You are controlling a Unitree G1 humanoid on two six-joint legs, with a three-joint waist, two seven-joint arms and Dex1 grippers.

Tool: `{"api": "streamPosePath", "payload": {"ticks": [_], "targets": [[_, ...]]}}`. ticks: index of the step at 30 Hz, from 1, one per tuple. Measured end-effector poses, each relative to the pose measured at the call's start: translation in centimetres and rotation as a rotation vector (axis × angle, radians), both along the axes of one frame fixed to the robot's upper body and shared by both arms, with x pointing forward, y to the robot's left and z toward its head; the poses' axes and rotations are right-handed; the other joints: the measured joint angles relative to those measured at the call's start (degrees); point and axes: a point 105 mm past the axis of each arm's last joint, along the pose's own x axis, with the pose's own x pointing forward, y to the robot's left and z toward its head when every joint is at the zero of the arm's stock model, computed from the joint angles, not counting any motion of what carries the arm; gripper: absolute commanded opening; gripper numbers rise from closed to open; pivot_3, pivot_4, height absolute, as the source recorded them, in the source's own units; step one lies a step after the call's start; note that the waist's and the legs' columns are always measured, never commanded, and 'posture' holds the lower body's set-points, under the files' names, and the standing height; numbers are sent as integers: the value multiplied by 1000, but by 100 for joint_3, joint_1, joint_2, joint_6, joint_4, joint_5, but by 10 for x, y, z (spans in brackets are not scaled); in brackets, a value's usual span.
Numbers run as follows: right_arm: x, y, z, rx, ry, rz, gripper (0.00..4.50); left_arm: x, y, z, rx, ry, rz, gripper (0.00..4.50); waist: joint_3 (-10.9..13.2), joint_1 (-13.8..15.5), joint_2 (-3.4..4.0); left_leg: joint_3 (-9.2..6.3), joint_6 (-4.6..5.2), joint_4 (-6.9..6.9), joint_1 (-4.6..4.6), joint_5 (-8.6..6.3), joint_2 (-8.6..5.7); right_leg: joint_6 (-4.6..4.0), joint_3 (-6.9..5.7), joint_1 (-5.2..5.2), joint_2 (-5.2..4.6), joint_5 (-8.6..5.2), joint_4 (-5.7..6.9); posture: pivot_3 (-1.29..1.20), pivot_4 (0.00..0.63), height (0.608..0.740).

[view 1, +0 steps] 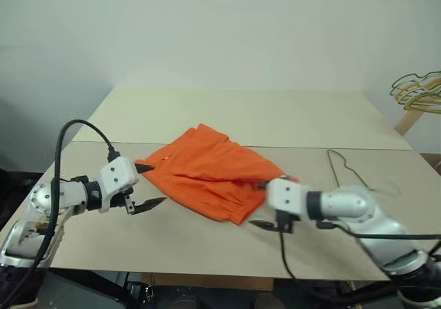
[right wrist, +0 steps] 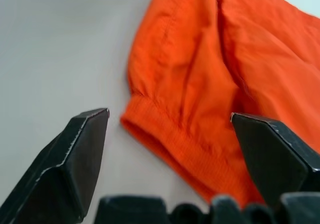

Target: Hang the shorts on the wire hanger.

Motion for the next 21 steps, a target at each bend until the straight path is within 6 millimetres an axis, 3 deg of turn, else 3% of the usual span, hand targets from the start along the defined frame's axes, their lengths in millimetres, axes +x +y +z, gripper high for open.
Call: {"api": "streamPosePath", "payload": {"ticks": [6, 10, 14, 21], "targets": [[6, 31, -27, -78, -82, 3, 4477, 0, -2, -2, 2, 15, -15, 4500, -3, -71, -5, -1, -8, 1, 1, 5, -1, 0, -7, -1, 6, 0, 4, -89, 0, 740], [14, 26, -37, -152, -128, -32, 4313, -1, -3, -2, -4, 21, -18, 4500, -3, -123, -6, -2, -13, 2, 1, 8, -3, 0, -8, 1, 6, 0, 4, -92, 0, 740], [16, 16, -42, -226, -140, -31, 3242, -4, -5, -3, -17, 36, -34, 4500, -3, -147, -6, -3, -9, 1, 2, 5, 1, 0, -10, 1, 10, 0, 5, -89, 0, 740], [14, 23, -45, -230, -132, -9, 630, -4, -5, -3, -20, 30, -29, 4500, -3, -153, -5, -3, -3, 0, 11, 2, 3, 0, -9, 6, 15, 0, 7, -85, 0, 740]]}}
